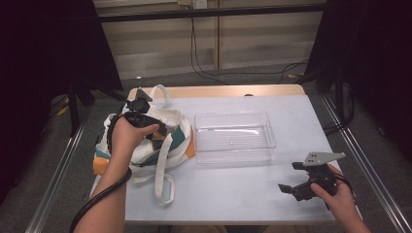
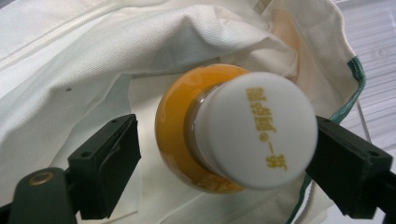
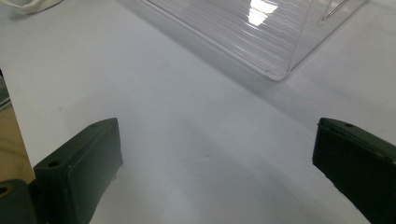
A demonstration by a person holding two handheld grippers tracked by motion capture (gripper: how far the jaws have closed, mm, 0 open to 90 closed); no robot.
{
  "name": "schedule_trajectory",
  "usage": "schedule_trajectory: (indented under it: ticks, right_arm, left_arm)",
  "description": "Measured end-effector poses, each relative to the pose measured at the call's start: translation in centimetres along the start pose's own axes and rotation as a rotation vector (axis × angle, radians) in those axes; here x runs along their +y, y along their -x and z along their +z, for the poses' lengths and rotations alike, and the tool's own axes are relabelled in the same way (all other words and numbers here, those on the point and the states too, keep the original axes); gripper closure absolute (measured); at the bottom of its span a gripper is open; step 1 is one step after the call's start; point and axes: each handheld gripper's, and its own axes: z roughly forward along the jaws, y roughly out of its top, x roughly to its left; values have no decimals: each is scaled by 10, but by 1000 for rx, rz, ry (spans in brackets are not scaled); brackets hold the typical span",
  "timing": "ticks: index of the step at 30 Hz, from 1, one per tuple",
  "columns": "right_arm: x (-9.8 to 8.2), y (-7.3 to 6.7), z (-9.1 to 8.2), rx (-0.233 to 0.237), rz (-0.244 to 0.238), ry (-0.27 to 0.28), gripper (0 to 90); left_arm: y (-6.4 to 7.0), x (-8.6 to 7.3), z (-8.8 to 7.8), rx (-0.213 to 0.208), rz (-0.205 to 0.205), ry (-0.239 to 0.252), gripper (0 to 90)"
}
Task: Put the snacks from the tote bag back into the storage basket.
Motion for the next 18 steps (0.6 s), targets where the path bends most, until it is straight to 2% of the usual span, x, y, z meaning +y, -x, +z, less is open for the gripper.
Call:
schedule_trajectory:
  ticks: [8,14,18]
  right_arm:
    - [0,0,0,2,-1,-1,11]
    - [0,1,-1,3,-2,1,11]
    - [0,1,-1,3,-2,0,11]
  left_arm:
    - [1,3,8,-1,-20,-19,174]
    - [3,5,10,1,-17,-38,192]
    - [5,5,13,8,-34,-46,205]
